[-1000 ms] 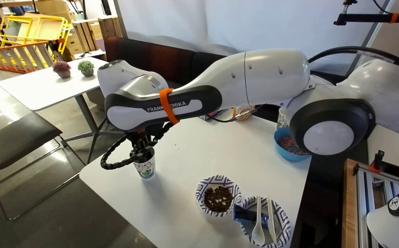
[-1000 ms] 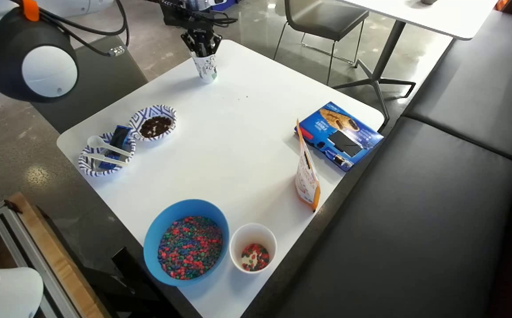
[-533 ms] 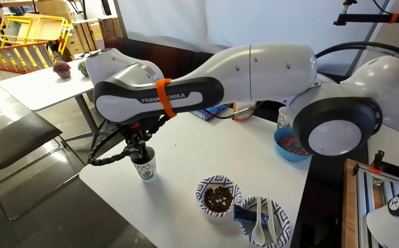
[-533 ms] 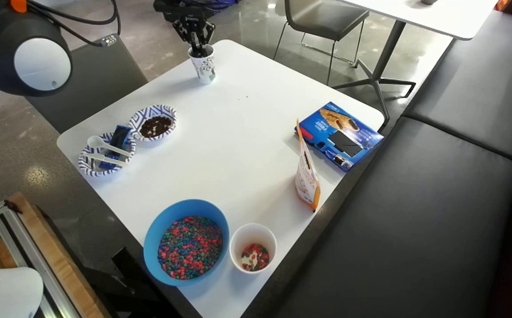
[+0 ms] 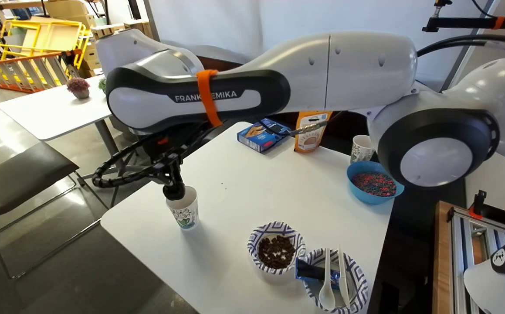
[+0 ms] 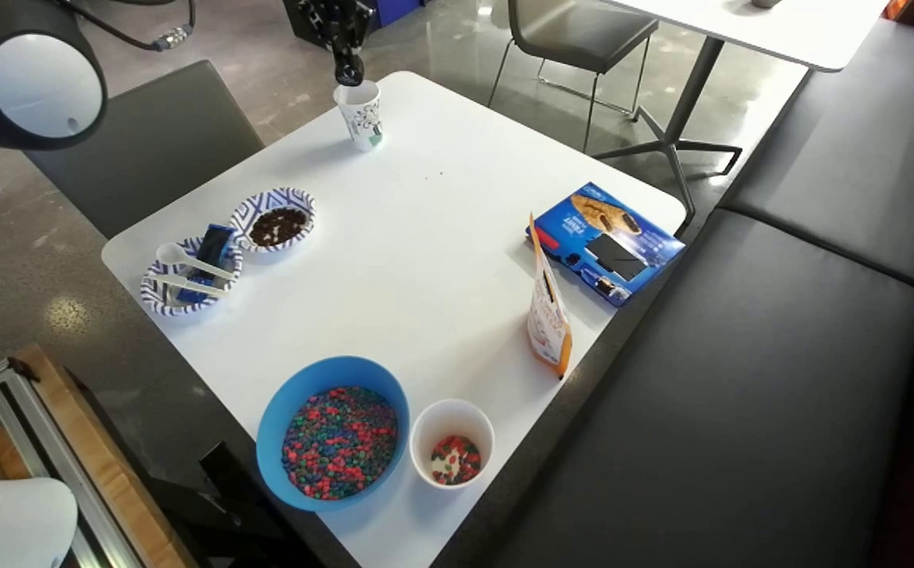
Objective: Remove the black object from the coffee cup on the left.
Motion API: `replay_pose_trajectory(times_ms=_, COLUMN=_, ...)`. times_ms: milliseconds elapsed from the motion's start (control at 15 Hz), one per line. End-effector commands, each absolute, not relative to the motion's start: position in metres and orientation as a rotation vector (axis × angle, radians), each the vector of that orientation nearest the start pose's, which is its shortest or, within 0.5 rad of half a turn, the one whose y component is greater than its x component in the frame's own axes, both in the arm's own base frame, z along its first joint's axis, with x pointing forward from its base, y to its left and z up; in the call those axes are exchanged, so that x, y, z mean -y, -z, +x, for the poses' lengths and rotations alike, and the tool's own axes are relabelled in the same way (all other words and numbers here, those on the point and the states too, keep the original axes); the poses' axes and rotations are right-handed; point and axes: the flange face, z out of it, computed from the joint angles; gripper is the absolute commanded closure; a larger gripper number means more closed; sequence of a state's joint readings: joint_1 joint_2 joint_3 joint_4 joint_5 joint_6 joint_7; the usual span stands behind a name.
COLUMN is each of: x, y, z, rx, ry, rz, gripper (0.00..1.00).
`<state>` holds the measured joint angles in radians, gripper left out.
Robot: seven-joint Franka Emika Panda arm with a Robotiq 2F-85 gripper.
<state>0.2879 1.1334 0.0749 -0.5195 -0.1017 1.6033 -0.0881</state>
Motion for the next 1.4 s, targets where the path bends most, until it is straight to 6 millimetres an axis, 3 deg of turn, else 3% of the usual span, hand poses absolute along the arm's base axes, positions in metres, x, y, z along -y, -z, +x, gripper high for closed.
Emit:
replay_pose_trajectory(times_ms=0, x=-0.220, y=-0.359, z=0.760, rx=0.452, ry=-0.040, rz=-3.149, gripper=0.94)
replay_pose_trajectory(times_ms=133, x=-0.199, y=-0.366, z=0.764, rx=0.276, ry=-0.027, rz=-3.190, gripper=0.94)
replay_pose_trajectory(times_ms=333, x=-0.167, y=-0.362, z=0.769, rx=0.053, ry=-0.068, rz=-3.217, gripper=0.94)
replay_pose_trajectory(times_ms=667, x=-0.100, y=-0.323, z=0.778, rx=-0.340, ry=-0.144, rz=-3.270, gripper=0.94)
replay_pose_trajectory(times_ms=1000, x=-0.047, y=-0.268, z=0.779, rx=-0.533, ry=-0.269, rz=-3.242, gripper=0.94)
replay_pose_trajectory(times_ms=1067, x=-0.043, y=-0.263, z=0.778, rx=-0.520, ry=-0.293, rz=-3.234, gripper=0.50)
replay_pose_trajectory(times_ms=1133, x=-0.041, y=-0.262, z=0.776, rx=-0.516, ry=-0.312, rz=-3.239, gripper=0.49)
replay_pose_trajectory(times_ms=1333, x=-0.050, y=-0.275, z=0.773, rx=-0.511, ry=-0.312, rz=-3.233, gripper=0.28)
